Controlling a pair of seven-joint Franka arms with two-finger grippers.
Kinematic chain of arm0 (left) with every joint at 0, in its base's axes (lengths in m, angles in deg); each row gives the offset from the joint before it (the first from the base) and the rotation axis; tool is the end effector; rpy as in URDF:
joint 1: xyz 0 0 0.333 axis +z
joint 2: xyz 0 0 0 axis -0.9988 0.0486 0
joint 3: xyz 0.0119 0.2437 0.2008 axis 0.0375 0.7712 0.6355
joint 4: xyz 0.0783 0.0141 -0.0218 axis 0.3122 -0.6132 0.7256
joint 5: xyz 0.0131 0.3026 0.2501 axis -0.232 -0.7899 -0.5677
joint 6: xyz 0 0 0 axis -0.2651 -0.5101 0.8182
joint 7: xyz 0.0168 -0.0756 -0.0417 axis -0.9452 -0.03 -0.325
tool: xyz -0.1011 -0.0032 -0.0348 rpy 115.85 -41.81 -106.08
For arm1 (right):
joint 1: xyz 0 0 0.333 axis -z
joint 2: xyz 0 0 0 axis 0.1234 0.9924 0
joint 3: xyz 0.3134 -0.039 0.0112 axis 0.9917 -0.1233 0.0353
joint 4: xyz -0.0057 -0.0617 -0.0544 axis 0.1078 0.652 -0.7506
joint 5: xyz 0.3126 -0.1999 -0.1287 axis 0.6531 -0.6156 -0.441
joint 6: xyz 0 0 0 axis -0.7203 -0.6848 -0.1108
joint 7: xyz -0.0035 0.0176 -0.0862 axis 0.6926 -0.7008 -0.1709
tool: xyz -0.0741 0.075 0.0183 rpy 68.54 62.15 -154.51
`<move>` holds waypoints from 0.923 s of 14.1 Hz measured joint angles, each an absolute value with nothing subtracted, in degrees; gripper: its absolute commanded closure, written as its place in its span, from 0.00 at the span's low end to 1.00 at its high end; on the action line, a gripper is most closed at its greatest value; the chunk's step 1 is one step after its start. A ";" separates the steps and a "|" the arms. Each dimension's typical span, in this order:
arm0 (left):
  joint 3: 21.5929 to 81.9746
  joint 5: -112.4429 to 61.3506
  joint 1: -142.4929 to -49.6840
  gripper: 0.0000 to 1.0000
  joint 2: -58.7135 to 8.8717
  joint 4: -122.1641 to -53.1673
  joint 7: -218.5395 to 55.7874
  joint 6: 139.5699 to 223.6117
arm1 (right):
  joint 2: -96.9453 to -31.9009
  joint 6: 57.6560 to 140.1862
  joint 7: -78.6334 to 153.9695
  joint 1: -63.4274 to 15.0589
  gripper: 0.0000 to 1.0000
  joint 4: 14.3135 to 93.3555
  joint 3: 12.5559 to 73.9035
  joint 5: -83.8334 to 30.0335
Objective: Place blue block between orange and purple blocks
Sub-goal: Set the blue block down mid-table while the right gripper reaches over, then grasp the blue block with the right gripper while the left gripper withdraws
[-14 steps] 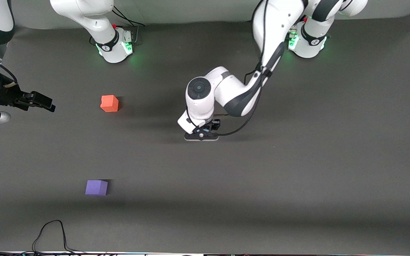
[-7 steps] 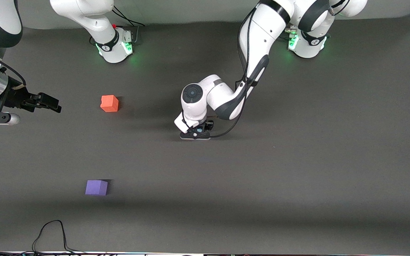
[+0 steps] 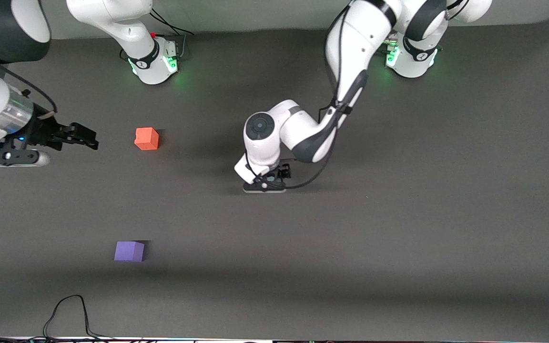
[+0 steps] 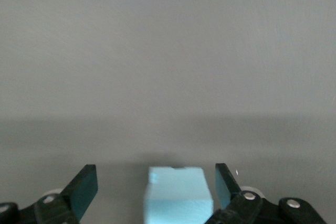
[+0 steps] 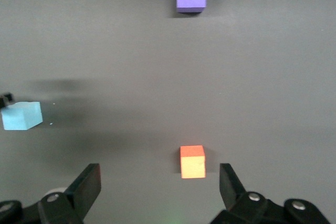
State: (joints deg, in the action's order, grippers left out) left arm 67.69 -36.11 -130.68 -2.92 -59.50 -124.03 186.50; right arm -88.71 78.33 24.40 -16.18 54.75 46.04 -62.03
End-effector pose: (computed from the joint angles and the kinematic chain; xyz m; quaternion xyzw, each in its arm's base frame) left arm 0.5351 -0.5369 0.2689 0.9993 0.0290 0.0146 0.0203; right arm 0.5467 0.0648 0.5588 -0.9991 0.0174 0.0382 0.0112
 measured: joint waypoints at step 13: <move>63.49 -30.35 -87.69 0.00 -30.68 -68.70 -81.16 154.98 | -65.86 102.15 -3.78 -49.41 0.00 51.26 46.52 -59.47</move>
